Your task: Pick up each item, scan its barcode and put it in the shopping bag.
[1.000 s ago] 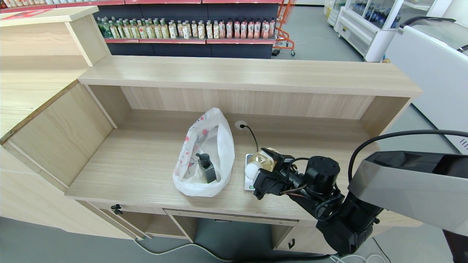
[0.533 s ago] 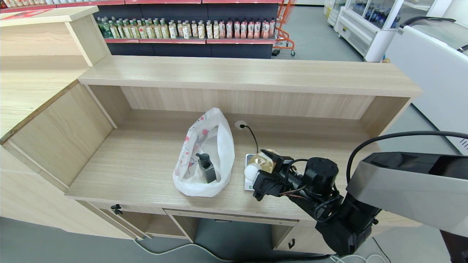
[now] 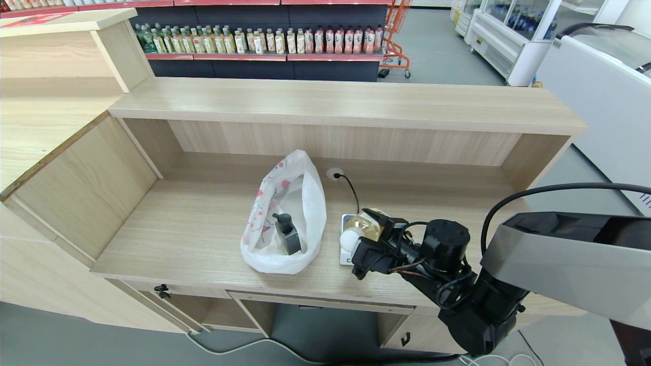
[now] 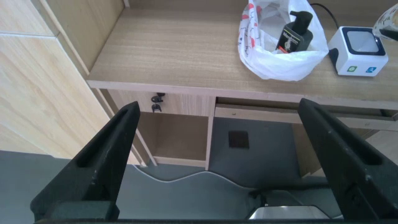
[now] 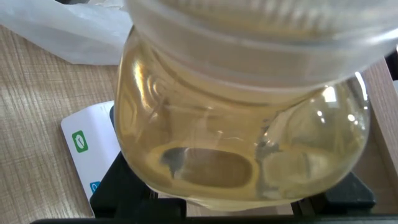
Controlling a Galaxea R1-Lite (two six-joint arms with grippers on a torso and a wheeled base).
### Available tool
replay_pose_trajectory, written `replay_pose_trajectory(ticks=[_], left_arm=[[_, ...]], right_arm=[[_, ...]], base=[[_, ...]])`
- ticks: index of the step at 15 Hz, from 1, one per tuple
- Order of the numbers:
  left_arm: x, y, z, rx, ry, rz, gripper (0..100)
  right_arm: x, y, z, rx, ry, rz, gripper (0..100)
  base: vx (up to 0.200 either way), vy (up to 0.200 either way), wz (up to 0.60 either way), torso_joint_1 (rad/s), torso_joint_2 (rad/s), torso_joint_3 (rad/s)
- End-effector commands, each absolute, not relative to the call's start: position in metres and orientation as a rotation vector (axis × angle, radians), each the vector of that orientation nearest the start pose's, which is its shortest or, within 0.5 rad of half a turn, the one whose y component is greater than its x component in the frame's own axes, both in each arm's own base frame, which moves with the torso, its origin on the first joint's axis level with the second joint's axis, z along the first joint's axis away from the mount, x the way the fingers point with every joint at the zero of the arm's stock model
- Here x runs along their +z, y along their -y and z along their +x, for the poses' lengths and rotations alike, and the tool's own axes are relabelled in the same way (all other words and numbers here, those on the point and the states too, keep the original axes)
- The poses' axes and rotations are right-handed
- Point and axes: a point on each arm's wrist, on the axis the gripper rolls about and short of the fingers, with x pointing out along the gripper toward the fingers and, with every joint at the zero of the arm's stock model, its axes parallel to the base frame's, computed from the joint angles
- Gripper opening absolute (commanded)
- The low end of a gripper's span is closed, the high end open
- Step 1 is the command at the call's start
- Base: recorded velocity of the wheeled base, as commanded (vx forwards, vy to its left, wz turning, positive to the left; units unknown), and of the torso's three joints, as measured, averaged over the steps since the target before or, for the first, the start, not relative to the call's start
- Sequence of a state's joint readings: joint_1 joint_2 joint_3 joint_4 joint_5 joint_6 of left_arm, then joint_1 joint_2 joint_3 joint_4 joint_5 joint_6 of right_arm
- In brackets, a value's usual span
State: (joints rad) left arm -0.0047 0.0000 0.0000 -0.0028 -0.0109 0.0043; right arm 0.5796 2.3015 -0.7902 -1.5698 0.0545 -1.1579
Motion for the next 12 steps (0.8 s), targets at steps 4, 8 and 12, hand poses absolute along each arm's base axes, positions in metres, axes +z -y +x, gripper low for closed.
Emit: replay_pose_trajectory(ticks=[4, 8, 12], left_arm=[[0.0758, 0.0001, -0.0227, -0.015, 0.002, 0.005, 100], [0.0758, 0.0001, -0.0227, -0.015, 0.002, 0.005, 100], [0.0758, 0.0002, -0.0227, -0.014, 0.002, 0.003, 100]], right_arm=[[0.0580, -0.2139, 0.3243, 0.529, 0.414, -1.102, 0], [0.0571, -0.2141, 0.3246, 0.530, 0.413, -1.101, 0], [0.0556, -0.2149, 0.3247, 0.534, 0.410, -1.099, 0]], base=[[0.000, 0.000, 0.00, 0.000, 0.00, 0.000], [0.000, 0.000, 0.00, 0.000, 0.00, 0.000], [0.000, 0.000, 0.00, 0.000, 0.00, 0.000]])
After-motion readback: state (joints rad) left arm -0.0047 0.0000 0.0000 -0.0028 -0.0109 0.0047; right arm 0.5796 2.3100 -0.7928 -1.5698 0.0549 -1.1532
